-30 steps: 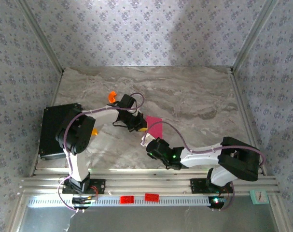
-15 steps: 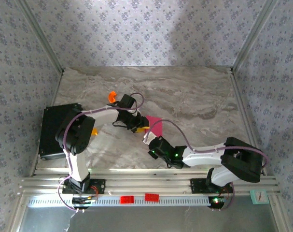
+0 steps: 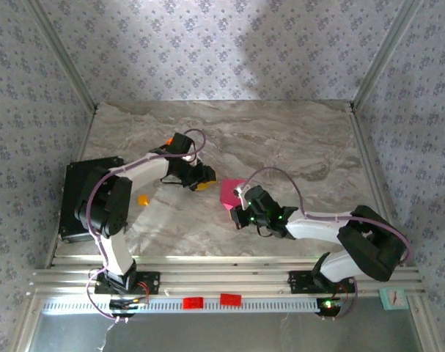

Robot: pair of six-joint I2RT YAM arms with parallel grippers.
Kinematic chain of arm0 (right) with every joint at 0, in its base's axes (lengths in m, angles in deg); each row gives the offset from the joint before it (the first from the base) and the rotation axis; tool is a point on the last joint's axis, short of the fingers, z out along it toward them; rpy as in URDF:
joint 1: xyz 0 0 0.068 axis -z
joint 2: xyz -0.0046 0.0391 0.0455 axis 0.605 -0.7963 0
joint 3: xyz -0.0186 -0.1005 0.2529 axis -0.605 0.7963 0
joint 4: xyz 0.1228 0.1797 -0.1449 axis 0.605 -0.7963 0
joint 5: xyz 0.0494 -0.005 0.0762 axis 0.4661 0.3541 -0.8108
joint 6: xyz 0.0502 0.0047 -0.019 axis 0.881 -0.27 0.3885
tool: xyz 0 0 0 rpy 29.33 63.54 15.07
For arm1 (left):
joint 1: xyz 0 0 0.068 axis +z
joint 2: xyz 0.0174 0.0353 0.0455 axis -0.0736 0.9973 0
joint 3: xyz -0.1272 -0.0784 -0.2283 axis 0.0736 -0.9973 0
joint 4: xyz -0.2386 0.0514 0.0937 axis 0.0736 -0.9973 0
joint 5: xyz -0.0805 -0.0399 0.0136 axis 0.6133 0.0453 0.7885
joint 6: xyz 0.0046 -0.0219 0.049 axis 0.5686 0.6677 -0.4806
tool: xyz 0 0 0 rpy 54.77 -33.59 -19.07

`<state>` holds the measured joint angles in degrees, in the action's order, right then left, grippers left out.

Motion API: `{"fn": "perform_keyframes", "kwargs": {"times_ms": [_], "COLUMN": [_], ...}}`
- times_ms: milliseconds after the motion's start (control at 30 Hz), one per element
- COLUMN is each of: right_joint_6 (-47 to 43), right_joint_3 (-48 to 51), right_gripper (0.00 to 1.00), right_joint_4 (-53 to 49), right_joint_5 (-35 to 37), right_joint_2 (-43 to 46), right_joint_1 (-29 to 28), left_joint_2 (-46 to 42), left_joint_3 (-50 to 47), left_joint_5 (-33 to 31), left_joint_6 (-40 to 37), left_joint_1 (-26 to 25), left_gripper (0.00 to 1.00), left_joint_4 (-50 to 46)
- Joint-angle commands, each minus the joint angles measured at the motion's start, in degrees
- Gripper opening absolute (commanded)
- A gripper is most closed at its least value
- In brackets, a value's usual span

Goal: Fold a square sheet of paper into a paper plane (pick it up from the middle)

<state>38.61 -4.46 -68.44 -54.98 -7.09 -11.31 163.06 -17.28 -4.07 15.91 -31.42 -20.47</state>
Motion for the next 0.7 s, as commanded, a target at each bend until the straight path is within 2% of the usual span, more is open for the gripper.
{"fn": "perform_keyframes", "kwargs": {"times_ms": [0, 100, 400, 667], "right_joint_6": [5.9, 7.4, 7.2, 8.5], "right_joint_3": [1.2, 2.2, 4.5, 4.7], "right_gripper": [0.00, 0.00, 0.00, 0.00], "right_joint_4": [2.6, 4.0, 7.4, 8.0], "right_joint_5": [-8.5, -10.9, -10.8, -13.7], "right_joint_2": [1.2, 1.2, 1.2, 0.3], "right_joint_1": [1.4, 2.5, 0.5, 1.6], "left_joint_2": [0.0, 2.2, 8.9, 13.4], "left_joint_3": [3.7, 6.2, 12.0, 12.9], "left_joint_5": [3.1, 4.0, 5.2, 3.4], "left_joint_6": [-1.0, -2.3, -5.5, -7.3], "left_joint_1": [-2.1, -3.5, -6.4, -7.8], "left_gripper": [0.38, 0.33, 0.19, 0.15], "left_joint_4": [0.5, -1.1, -6.0, -7.8]}}
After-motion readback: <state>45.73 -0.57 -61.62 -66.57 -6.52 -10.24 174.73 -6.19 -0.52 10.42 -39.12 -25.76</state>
